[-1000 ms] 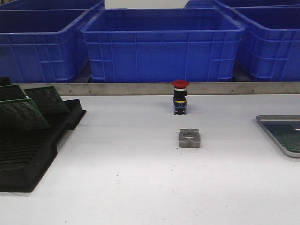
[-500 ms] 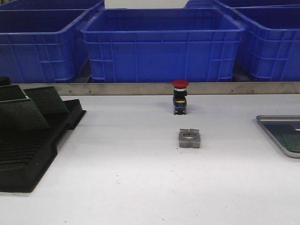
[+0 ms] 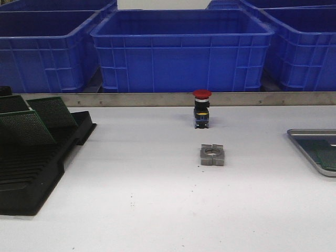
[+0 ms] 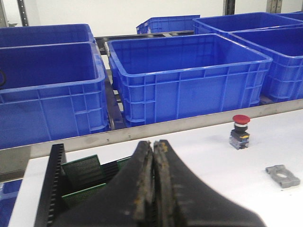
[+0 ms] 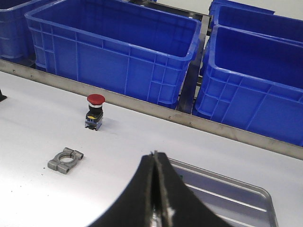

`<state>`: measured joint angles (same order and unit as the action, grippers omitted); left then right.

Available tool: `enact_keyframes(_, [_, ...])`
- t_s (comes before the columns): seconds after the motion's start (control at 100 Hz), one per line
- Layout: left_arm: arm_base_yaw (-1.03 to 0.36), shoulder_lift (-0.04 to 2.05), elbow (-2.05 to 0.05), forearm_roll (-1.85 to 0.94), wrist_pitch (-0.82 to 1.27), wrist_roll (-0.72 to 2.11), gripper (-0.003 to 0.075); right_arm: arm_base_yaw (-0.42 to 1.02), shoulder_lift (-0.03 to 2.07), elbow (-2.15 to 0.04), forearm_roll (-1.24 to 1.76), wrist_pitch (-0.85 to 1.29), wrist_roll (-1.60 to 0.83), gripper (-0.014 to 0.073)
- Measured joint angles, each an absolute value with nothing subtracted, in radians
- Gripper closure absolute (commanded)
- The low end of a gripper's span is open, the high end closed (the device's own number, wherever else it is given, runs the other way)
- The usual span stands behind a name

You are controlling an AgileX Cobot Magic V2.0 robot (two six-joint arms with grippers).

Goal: Place circuit board on tray

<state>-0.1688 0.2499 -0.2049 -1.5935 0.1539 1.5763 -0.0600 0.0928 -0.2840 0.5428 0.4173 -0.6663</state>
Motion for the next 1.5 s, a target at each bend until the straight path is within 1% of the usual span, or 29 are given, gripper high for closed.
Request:
enact_keyframes(0.09, [-0.169,0.250,-0.205,-1.531,0.107,1.557,0.0737,-0.060,0.093,-0.284,0.543,0.417,-0.666,0.0657])
enact_keyframes(0.14, [-0.169,0.250,-0.205,-1.450,0.074,1.487,0.0737,-0.060,0.093,-0.284,0.543,0.417,-0.666,0.0657])
enact_keyframes(0.21, [-0.169,0.250,-0.205,-1.257,0.049,1.277,0.0737,-0.060,0.093,-0.284,0.543,0.418,-0.666,0.0657])
enact_keyframes(0.33, [-0.169,0.250,-0.205,-0.758,0.058,0.767,0.0737,-0.060,0.093,-0.284,0.543,0.418,-0.666,0.0657])
enact_keyframes(0.38, [-0.169,0.250,-0.199,-0.583,0.073,0.542,0.0737,-0.060,0.093,-0.284,0.543,0.418,-0.666,0.0657])
enact_keyframes(0.43, [-0.162,0.245,-0.186,-0.439,0.089,0.380,0.0737,-0.060,0.093,-0.284,0.543,0.418,-0.666,0.0657])
enact_keyframes(0.52, [-0.135,0.207,-0.136,-0.246,0.103,0.182,0.0737,-0.060,0.093,-0.284,0.543,0.418,-0.666,0.0657])
enact_keyframes(0.59, [-0.105,0.161,-0.085,-0.173,0.103,0.095,0.0737,-0.060,0.093,-0.284,0.543,0.418,-0.666,0.0657])
enact_keyframes(0.69, [-0.069,0.087,-0.005,-0.135,0.101,0.034,0.0737,-0.060,0.093,-0.284,0.543,0.418,-0.666,0.0657])
enact_keyframes(0.82, [-0.049,-0.002,-0.003,-0.090,0.159,0.015,0.0737,-0.060,0.093,-0.283,0.543,0.419,-0.666,0.0657])
enact_keyframes(1.11, [-0.039,-0.004,-0.003,-0.066,0.228,0.009,0.0737,-0.060,0.093,-0.283,0.543,0.422,-0.666,0.0657])
enact_keyframes(1.5, [-0.039,-0.004,-0.003,-0.066,0.228,0.009,0.0737,-0.060,0.093,-0.283,0.543,0.422,-0.666,0.0657])
